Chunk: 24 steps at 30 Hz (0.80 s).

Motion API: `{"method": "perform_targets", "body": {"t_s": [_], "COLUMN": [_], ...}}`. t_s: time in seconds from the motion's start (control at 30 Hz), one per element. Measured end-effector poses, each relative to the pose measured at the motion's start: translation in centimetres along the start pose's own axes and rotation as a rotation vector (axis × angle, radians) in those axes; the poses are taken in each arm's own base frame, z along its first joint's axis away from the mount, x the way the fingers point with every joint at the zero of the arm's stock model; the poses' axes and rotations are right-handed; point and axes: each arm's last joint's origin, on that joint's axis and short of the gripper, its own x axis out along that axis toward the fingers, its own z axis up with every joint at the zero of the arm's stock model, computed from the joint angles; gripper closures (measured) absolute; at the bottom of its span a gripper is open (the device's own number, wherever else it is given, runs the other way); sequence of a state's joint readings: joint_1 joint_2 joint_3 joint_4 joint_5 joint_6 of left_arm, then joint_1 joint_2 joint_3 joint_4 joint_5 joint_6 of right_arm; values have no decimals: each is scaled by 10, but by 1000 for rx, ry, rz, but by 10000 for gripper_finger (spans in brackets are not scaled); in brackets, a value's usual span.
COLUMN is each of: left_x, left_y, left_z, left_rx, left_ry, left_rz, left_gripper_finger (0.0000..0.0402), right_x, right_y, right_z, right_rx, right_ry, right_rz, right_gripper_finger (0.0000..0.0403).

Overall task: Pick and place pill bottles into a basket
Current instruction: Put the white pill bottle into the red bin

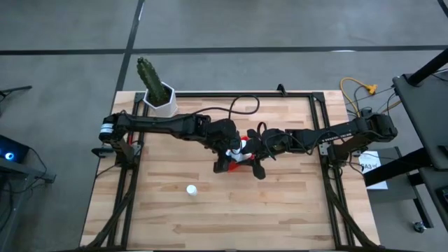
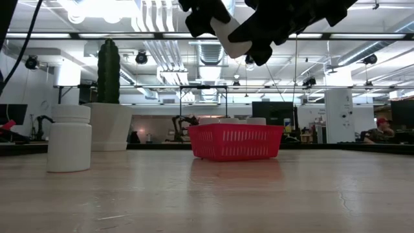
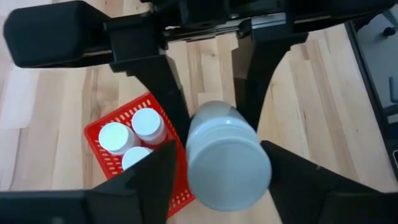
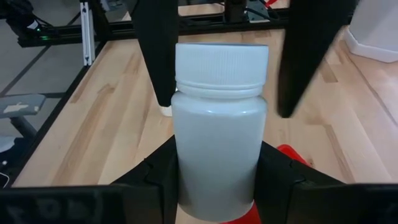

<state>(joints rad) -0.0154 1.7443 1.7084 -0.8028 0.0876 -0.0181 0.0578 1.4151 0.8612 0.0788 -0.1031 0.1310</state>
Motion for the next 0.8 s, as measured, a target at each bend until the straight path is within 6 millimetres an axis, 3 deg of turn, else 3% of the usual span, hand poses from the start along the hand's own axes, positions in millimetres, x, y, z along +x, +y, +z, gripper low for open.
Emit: {"method": "perform_targets", "body": {"t_s": [0.2,0.8], "left_x": [0,1], "left_y": [0,-1], "left_z": [0,-3], "left_rx": [-1,-3], "left_ry": [2,30], "left_rz": [0,-30], "left_gripper_finger": [260,260], "right_x": [0,0], "right_y": [0,1], "right_z": [0,2], "right_rx": [4,18], "right_ry": [4,-21], "right_rz": [-2,6], "right_gripper_finger": [257,197]}}
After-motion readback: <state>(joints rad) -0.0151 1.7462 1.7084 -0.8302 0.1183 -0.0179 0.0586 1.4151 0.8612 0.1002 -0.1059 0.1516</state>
